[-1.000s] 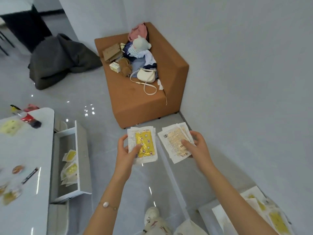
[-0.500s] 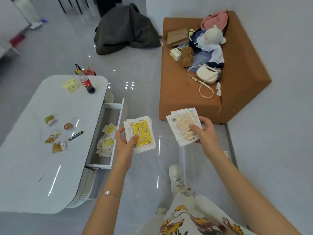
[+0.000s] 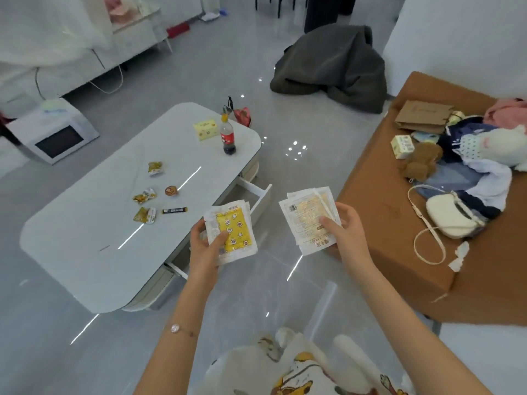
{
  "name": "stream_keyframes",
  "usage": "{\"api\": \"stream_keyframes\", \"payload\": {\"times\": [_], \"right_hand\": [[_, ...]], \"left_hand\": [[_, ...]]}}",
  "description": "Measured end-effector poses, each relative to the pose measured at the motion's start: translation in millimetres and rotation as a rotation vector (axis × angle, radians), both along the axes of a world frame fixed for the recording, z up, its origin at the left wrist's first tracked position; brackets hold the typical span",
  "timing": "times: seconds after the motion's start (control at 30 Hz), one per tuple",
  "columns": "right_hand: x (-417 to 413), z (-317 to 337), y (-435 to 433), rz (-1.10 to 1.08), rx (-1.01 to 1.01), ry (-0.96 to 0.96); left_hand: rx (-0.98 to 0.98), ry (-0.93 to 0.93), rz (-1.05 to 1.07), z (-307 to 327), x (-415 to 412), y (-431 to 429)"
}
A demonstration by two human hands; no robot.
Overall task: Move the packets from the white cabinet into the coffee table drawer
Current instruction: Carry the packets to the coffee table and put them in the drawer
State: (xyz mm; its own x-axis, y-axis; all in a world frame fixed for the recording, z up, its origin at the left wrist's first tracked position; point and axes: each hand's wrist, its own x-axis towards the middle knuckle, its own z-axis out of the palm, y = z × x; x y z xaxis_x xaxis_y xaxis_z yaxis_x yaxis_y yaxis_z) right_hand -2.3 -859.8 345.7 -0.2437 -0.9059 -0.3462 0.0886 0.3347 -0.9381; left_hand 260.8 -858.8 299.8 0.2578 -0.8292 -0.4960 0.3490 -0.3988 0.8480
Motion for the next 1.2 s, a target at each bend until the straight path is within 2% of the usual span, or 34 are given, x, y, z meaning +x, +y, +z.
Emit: {"api": "stream_keyframes", "payload": {"times": [0.3,0.73,0.83,0.9,1.0,1.2], "right_hand": [[35,-51,-140,0.259,0.112,0.004],[102,-183,-338,0.483,0.346,0.102],[118,-240,-371,0.489,0.447,0.159],[130,-290,-395,0.566,0.504,0.204],[153,-381,-434,0.699,0.561,0.268],[196,-564,-493,0.767,0.609,0.329]], "left_hand": [[0.052,0.029,0.234,-42,31,-57],[0.348,0.119,0.394,-191,90,-161],[0.436,0.093,0.411,-242,93,-185],[0.48,0.11,0.411,-290,97,-200],[0.548,0.117,0.449,-374,104,-226],[0.629,0.053,0.499,-534,116,-266]]}}
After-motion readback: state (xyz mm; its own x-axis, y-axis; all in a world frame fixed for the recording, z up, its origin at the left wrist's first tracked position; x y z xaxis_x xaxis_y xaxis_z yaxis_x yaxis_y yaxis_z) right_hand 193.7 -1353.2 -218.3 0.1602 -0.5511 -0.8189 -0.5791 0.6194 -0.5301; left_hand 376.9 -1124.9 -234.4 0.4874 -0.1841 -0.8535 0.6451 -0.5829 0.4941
